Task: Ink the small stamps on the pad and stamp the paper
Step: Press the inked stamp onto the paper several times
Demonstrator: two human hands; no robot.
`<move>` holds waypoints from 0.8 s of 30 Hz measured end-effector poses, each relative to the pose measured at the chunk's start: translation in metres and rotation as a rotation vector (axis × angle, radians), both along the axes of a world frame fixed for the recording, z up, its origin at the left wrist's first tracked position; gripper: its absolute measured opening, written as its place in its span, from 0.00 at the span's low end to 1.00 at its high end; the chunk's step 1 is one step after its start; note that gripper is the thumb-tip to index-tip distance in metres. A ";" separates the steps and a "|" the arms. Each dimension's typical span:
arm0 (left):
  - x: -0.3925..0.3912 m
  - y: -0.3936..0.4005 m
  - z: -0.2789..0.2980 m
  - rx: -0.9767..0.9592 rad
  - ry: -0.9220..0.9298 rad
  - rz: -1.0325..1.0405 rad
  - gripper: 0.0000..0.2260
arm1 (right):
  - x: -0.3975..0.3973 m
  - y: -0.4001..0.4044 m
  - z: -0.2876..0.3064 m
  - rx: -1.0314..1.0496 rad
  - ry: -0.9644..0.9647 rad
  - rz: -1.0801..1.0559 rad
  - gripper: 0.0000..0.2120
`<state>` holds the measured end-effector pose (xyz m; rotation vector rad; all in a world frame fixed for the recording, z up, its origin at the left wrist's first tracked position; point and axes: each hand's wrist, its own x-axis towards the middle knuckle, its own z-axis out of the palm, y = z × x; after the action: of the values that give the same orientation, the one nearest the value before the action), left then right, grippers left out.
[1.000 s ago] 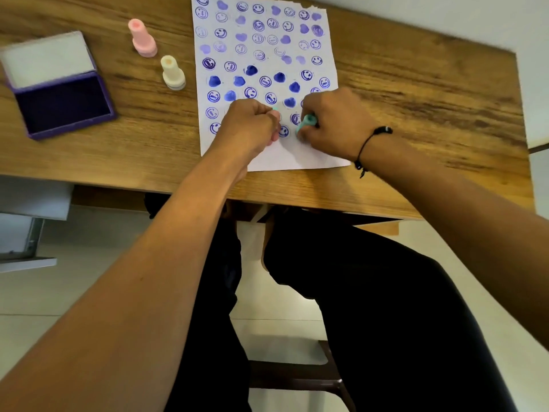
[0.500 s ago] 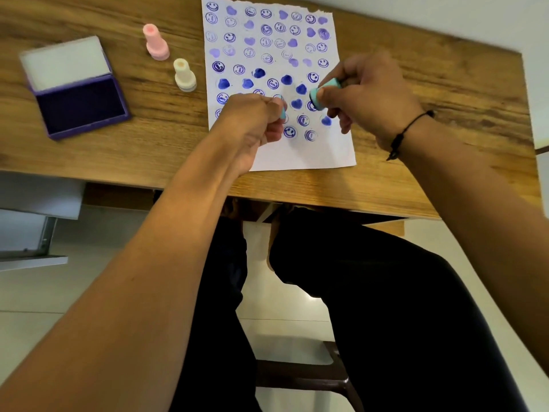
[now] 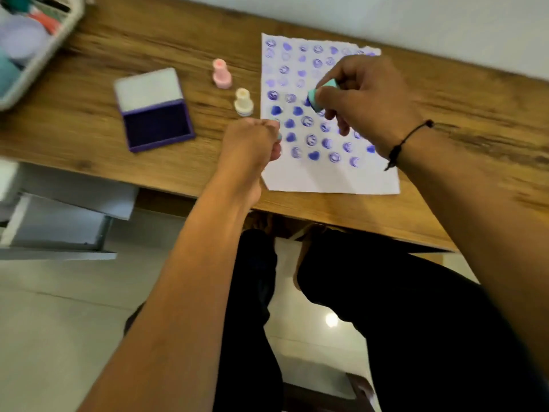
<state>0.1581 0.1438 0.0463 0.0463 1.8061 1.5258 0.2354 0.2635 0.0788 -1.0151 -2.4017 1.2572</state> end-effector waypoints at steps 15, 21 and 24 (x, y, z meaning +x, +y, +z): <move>-0.109 -0.110 -0.016 -0.146 0.024 0.677 0.11 | -0.181 -0.112 -0.042 0.477 -0.179 0.577 0.11; -0.117 -0.116 -0.029 -0.100 -0.024 0.664 0.09 | -0.191 -0.137 -0.060 0.712 -0.334 0.689 0.11; -0.117 -0.109 -0.028 -0.122 0.013 0.602 0.09 | -0.199 -0.132 -0.055 0.713 -0.371 0.760 0.10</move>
<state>0.0407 0.0344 0.0180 -0.5968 2.0261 1.8049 0.0363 0.1311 0.0238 -0.1094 -3.2877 0.2347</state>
